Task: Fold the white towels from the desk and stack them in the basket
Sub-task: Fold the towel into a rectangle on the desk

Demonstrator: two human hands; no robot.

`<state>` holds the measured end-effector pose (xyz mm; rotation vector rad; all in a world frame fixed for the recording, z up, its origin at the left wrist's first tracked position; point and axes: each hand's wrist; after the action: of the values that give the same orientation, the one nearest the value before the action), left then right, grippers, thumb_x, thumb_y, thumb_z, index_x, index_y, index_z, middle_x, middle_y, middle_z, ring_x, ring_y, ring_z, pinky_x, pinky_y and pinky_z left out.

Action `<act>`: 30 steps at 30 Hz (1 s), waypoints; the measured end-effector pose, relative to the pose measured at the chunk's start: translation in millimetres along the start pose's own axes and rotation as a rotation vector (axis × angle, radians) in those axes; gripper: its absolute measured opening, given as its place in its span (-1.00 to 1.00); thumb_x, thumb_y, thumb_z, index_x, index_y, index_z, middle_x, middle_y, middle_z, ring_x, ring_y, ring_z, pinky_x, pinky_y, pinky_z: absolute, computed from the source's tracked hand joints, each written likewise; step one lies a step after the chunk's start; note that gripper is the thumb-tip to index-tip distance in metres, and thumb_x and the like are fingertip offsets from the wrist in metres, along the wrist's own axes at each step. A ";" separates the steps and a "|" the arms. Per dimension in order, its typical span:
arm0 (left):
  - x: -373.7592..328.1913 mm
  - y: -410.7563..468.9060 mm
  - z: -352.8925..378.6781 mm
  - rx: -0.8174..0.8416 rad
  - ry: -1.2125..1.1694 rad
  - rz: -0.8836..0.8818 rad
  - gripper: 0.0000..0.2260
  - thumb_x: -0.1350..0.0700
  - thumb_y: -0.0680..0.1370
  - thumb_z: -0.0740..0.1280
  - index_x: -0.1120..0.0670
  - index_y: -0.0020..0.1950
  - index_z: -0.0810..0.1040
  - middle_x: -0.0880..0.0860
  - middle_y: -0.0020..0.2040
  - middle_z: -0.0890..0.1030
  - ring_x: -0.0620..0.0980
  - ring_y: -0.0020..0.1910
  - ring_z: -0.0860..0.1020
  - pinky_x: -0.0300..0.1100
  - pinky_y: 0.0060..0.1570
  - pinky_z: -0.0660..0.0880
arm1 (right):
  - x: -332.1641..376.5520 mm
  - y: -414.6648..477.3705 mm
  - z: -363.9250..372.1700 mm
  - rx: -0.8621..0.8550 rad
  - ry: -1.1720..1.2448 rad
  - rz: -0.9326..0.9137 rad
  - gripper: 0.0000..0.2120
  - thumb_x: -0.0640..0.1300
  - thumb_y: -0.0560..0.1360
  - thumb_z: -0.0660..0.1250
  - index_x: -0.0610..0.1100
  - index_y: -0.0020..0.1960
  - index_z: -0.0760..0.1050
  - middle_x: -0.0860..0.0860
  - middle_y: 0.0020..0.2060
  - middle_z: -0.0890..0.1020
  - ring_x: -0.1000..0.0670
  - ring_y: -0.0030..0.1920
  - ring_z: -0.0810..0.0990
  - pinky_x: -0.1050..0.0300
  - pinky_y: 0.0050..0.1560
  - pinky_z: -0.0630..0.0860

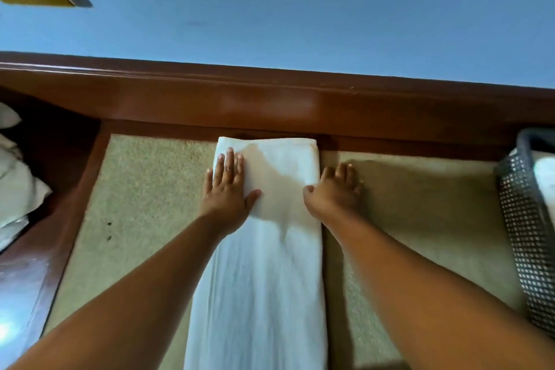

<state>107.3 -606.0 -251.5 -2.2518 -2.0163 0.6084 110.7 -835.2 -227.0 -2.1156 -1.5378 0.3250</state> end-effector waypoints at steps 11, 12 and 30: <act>24.3 -271.6 35.8 0.217 -0.161 -0.153 -0.28 -0.28 0.61 0.19 -0.12 0.65 -0.07 0.03 0.66 -0.12 0.13 0.61 0.06 0.06 0.52 0.15 | -90.7 -205.2 68.3 0.064 -0.015 -0.249 -0.42 0.08 0.58 0.23 -0.03 0.54 0.20 -0.09 0.51 0.23 -0.15 0.50 0.25 -0.07 0.46 0.28; 29.3 -287.0 38.0 0.183 -0.199 -0.163 -0.32 -0.21 0.61 0.24 -0.11 0.65 0.01 0.04 0.65 0.00 0.13 0.57 0.17 0.03 0.49 0.23 | -94.3 -219.1 76.4 0.041 0.002 -0.249 -0.52 0.08 0.56 0.24 -0.02 0.43 0.30 -0.06 0.41 0.34 -0.13 0.39 0.38 -0.04 0.35 0.39; 11.1 -382.9 135.7 -0.097 -1.216 -0.873 0.00 0.03 0.28 0.69 0.13 0.49 0.09 0.09 0.23 0.42 0.05 0.19 0.49 -0.05 0.20 0.45 | -102.7 -343.9 216.3 0.450 1.132 0.398 -0.53 0.08 0.43 0.53 -0.14 0.22 0.56 0.06 0.13 0.51 0.03 0.20 0.51 0.15 0.06 0.42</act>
<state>-297.3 -569.5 -264.1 -0.6534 -3.1000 1.9845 -306.3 -795.2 -239.7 -1.6843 -0.3455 -0.3417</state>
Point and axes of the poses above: each hand's wrist, its own y-axis towards the middle knuckle, its own z-axis out of the palm, x = y × z
